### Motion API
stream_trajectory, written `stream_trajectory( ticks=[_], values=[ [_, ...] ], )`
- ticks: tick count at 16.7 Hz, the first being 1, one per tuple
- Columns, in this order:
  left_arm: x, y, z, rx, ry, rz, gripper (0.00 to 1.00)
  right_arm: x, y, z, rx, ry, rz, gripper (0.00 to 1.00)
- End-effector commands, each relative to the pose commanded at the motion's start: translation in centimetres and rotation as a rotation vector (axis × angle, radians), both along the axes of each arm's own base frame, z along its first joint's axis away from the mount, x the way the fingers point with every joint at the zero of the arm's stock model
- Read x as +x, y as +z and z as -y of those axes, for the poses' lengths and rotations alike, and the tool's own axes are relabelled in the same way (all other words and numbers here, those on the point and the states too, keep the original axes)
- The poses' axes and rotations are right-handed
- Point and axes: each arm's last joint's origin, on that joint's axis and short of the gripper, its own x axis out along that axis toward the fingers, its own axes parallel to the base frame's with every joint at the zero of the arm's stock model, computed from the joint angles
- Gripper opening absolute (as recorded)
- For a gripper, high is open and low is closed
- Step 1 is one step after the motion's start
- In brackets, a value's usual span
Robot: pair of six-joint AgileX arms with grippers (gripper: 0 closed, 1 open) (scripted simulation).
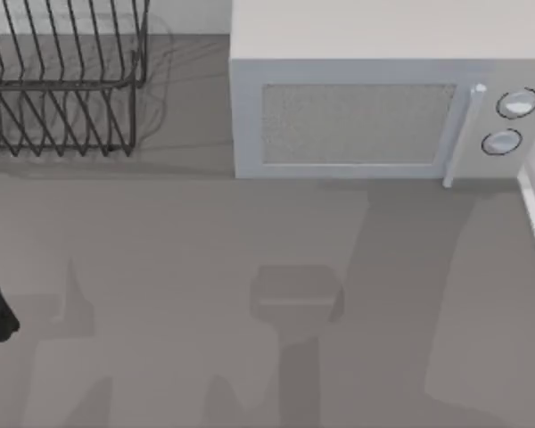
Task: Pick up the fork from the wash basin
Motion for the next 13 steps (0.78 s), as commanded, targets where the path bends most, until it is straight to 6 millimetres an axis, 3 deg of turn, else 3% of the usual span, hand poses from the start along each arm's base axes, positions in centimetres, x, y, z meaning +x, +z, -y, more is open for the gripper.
stream_trajectory(
  ticks=[4, 8, 10, 13],
  values=[
    [0.0, 0.0, 0.0, 0.0, 0.0, 0.0, 1.0, -0.2, 0.2, -0.2, 0.003, 0.001, -0.008, 0.0],
    [0.0, 0.0, 0.0, 0.0, 0.0, 0.0, 1.0, -3.2, 3.1, -1.8, 0.021, 0.01, -0.066, 0.0],
    [0.0, 0.0, 0.0, 0.0, 0.0, 0.0, 1.0, -5.5, 5.0, -4.3, 0.028, 0.013, -0.101, 0.0],
    [0.0, 0.0, 0.0, 0.0, 0.0, 0.0, 1.0, -9.6, 7.2, -10.3, 0.023, 0.012, -0.135, 0.0]
  ],
)
